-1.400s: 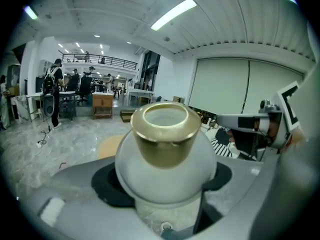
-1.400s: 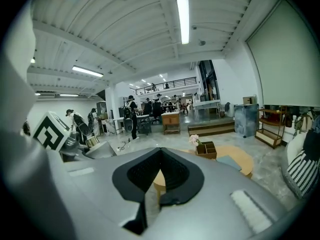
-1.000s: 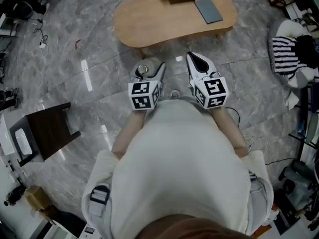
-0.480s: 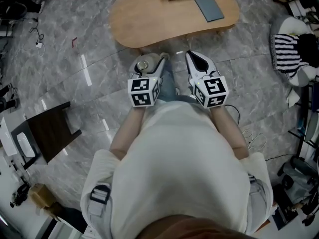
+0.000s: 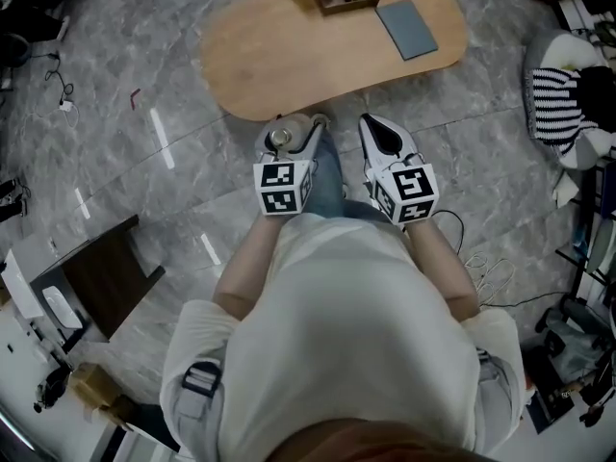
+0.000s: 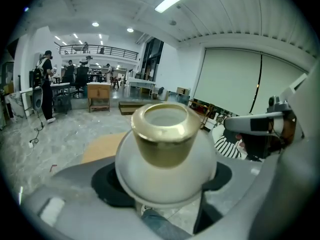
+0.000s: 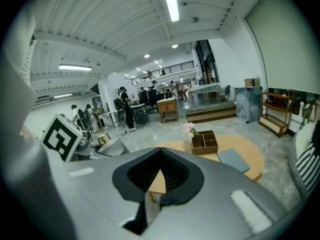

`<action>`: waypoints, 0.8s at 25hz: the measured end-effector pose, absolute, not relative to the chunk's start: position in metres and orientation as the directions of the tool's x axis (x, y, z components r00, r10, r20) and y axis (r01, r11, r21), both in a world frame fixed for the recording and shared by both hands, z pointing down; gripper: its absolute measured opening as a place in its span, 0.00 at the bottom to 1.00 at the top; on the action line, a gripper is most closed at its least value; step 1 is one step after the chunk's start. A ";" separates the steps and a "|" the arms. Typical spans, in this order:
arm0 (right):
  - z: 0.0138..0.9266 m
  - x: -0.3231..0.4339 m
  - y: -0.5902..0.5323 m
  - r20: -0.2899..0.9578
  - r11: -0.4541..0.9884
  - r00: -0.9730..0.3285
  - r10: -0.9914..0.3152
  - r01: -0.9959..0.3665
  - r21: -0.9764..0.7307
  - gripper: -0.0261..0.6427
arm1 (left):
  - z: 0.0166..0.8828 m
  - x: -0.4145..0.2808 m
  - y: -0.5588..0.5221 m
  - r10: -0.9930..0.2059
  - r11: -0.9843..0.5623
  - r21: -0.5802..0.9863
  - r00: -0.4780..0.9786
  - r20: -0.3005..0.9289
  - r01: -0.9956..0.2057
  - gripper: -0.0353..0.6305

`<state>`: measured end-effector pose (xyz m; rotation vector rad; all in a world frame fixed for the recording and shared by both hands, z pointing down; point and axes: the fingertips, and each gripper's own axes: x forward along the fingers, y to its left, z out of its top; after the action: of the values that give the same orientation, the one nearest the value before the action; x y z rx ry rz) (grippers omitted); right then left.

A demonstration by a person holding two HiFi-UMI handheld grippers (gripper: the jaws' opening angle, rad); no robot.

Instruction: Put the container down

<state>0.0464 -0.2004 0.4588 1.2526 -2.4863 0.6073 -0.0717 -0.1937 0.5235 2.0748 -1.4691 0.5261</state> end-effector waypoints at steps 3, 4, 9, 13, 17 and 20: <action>0.473 0.039 -0.223 0.454 0.538 -0.581 -0.676 -0.810 -0.236 0.04 | 0.538 -0.075 -0.222 -0.728 -0.266 0.199 0.332 0.600 -0.943 0.58; 0.478 0.036 -0.231 0.460 0.539 -0.582 -0.671 -0.809 -0.236 0.04 | 0.543 -0.076 -0.232 -0.727 -0.268 0.198 0.332 0.601 -0.943 0.58; 0.508 0.024 -0.264 0.490 0.531 -0.579 -0.652 -0.810 -0.250 0.04 | 0.578 -0.080 -0.277 -0.716 -0.270 0.190 0.328 0.616 -0.944 0.58; 0.537 0.022 -0.290 0.515 0.511 -0.566 -0.644 -0.819 -0.261 0.04 | 0.623 -0.081 -0.305 -0.681 -0.290 0.183 0.337 0.650 -0.939 0.58; 0.568 0.021 -0.311 0.543 0.491 -0.548 -0.636 -0.831 -0.263 0.04 | 0.665 -0.082 -0.331 -0.655 -0.320 0.169 0.346 0.672 -0.932 0.58; 0.595 0.026 -0.323 0.572 0.475 -0.535 -0.622 -0.839 -0.267 0.04 | 0.698 -0.078 -0.349 -0.635 -0.342 0.151 0.347 0.690 -0.927 0.58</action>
<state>0.0255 -0.3231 0.5947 1.2216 -2.3288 0.7443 -0.0776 -0.3491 0.6984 2.0837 -1.3584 0.7221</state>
